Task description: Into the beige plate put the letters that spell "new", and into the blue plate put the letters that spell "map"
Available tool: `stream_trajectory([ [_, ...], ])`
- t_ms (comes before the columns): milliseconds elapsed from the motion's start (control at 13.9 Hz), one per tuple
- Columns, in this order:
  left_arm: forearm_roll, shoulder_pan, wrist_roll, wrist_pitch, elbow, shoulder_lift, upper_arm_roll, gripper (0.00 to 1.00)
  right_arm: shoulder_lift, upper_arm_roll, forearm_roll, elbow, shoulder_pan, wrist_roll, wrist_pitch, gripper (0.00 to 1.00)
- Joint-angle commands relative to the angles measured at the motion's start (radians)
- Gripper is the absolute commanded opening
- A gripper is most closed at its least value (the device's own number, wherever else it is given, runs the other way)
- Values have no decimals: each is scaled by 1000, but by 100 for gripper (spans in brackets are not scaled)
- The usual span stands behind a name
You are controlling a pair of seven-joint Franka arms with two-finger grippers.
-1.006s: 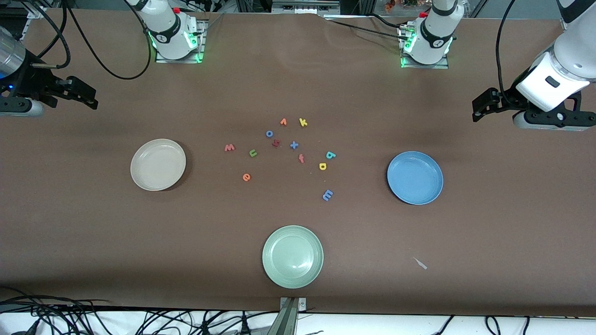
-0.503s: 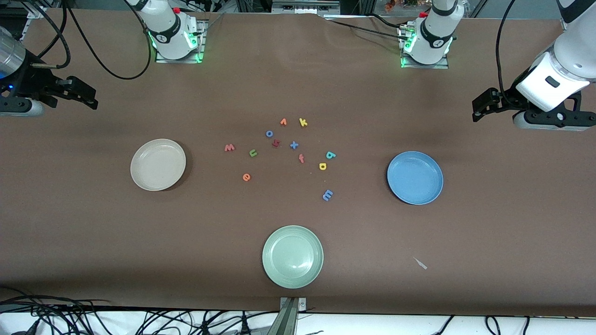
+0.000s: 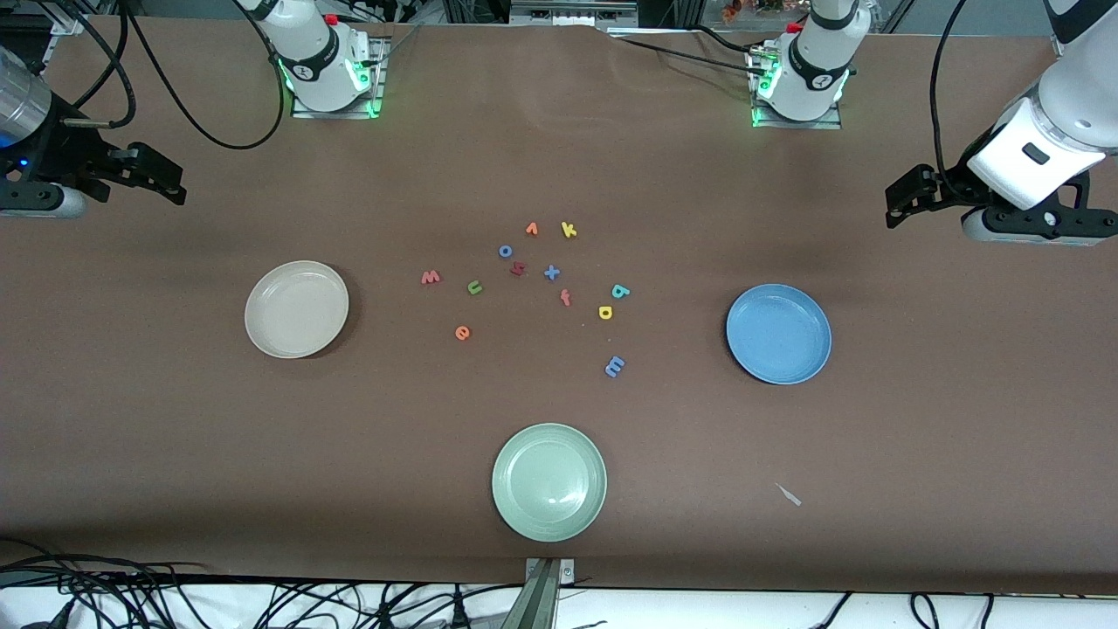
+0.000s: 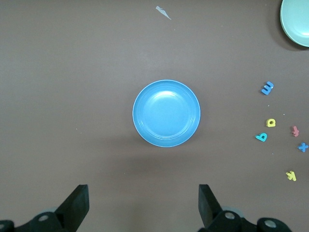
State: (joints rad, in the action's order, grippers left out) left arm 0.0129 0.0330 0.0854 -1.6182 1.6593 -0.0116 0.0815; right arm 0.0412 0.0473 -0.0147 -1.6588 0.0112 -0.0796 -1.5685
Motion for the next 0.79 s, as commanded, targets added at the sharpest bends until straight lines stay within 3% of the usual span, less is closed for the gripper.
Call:
stream_trajectory([
  [0, 12, -10, -24, 14, -6, -2, 9, 100, 6, 6, -11, 10, -2, -9, 12, 100],
  [359, 13, -10, -24, 14, -6, -1, 17, 100, 5, 2, -14, 8, -2, -8, 10, 100],
  [718, 15, -2, -24, 17, -6, 91, 52, 100, 5, 2, -16, 10, -2, -9, 5, 100],
])
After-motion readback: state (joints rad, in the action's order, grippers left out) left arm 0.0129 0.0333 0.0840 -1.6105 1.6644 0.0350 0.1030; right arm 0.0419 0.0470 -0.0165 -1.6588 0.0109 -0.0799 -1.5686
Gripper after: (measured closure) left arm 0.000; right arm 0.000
